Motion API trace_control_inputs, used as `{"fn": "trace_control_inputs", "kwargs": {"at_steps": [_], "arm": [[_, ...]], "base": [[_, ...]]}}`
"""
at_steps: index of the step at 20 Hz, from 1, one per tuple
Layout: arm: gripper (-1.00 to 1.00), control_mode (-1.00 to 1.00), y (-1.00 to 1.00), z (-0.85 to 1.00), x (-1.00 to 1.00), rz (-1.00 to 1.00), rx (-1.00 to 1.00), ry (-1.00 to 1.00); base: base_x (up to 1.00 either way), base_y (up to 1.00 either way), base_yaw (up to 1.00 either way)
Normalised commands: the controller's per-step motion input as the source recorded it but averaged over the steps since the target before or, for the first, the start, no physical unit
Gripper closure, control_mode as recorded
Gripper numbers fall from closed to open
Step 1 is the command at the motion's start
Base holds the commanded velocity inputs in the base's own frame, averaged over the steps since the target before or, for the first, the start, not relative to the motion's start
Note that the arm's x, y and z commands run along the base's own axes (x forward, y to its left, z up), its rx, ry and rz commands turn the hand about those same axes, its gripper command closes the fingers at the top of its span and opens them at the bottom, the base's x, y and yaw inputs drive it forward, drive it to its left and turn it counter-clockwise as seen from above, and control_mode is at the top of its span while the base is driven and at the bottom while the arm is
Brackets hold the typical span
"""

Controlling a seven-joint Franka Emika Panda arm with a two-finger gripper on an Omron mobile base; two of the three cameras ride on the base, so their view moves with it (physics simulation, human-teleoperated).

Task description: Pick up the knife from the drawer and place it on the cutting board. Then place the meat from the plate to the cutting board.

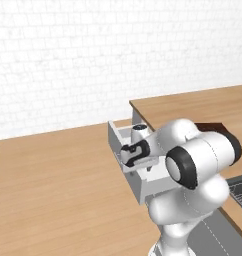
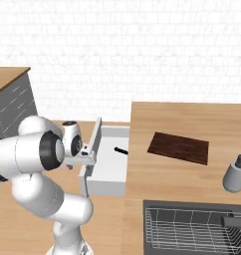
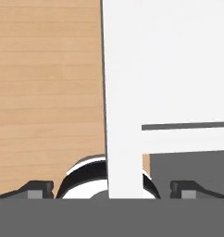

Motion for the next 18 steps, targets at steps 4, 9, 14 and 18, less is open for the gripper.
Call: {"fn": "trace_control_inputs", "kwargs": {"at_steps": [4, 9, 14, 18], "arm": [[-1.00, -1.00, 0.00, -0.47, 0.03, 0.00, 0.00, 0.00], [-1.00, -1.00, 0.00, -0.42, 0.01, 0.00, 0.02, 0.00], [-1.00, -1.00, 0.43, -0.09, 0.00, -0.01, 0.01, -0.03], [-1.00, -1.00, 1.00, 0.00, 0.00, -0.04, 0.00, -0.11]], "base": [[0.00, 0.00, 0.00], [0.00, 0.00, 0.00], [0.00, 0.00, 0.00], [0.00, 0.00, 0.00]]}}
